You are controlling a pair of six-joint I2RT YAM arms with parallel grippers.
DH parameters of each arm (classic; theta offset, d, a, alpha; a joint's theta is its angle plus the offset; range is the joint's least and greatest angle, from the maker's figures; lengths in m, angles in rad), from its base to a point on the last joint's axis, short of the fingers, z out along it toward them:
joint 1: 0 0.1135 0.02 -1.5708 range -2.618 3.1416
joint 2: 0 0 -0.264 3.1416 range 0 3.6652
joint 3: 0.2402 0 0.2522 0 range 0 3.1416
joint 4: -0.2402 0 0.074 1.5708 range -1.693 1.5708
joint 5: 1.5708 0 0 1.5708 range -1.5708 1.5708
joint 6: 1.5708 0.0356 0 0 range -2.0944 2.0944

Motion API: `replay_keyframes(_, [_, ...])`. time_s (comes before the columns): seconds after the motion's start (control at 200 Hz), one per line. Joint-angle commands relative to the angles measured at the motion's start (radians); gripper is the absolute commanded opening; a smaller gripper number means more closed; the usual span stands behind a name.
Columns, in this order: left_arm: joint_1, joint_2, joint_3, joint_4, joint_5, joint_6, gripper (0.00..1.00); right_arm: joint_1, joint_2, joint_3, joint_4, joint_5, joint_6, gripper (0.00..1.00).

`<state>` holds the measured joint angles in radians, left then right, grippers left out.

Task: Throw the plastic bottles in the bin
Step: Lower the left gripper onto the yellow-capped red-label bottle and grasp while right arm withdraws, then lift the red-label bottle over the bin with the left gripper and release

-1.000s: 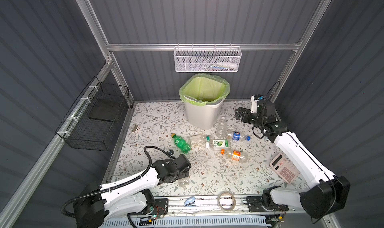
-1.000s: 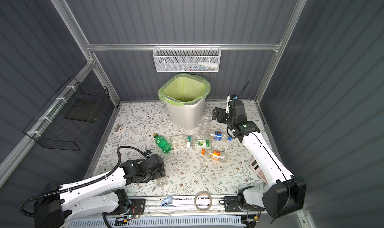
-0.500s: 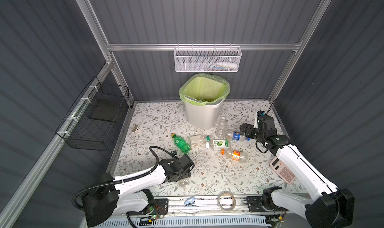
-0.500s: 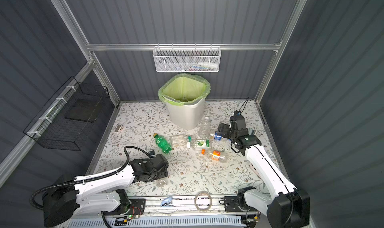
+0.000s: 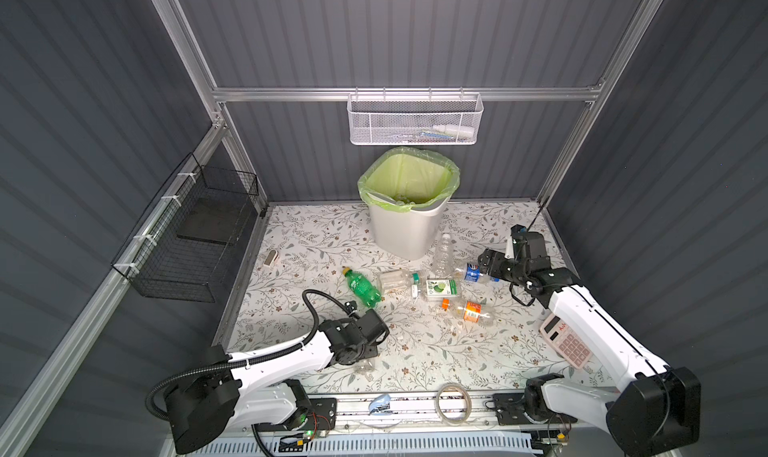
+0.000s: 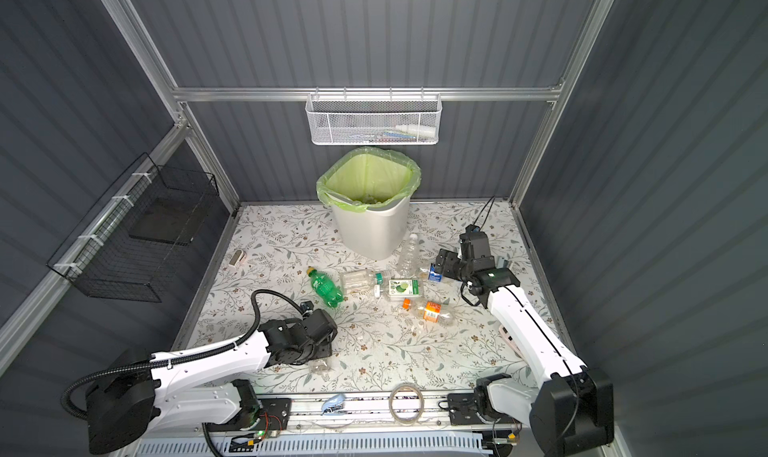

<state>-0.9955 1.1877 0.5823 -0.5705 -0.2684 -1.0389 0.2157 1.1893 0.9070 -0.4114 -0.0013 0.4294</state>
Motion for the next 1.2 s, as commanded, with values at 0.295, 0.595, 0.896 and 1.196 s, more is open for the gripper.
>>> replay_keyframes(0.295, [-0.006,-0.248,-0.007,-0.015,-0.107,0.172,0.57,-0.003,-0.004,-0.048,0.008,-0.080,-0.023,0.88])
replay_keyframes(0.595, [-0.005,-0.492,0.004,0.026,-0.246,0.331,0.58,-0.003,-0.051,-0.085,0.008,-0.115,0.000,0.87])
replay_keyframes(0.896, [-0.005,-0.617,0.049,0.183,-0.331,0.556,0.58,-0.003,-0.113,-0.109,0.002,-0.129,0.020,0.87])
replay_keyframes(1.196, [-0.005,-0.563,0.128,0.596,-0.326,0.945,0.59,-0.003,-0.161,-0.123,0.015,-0.134,0.022,0.86])
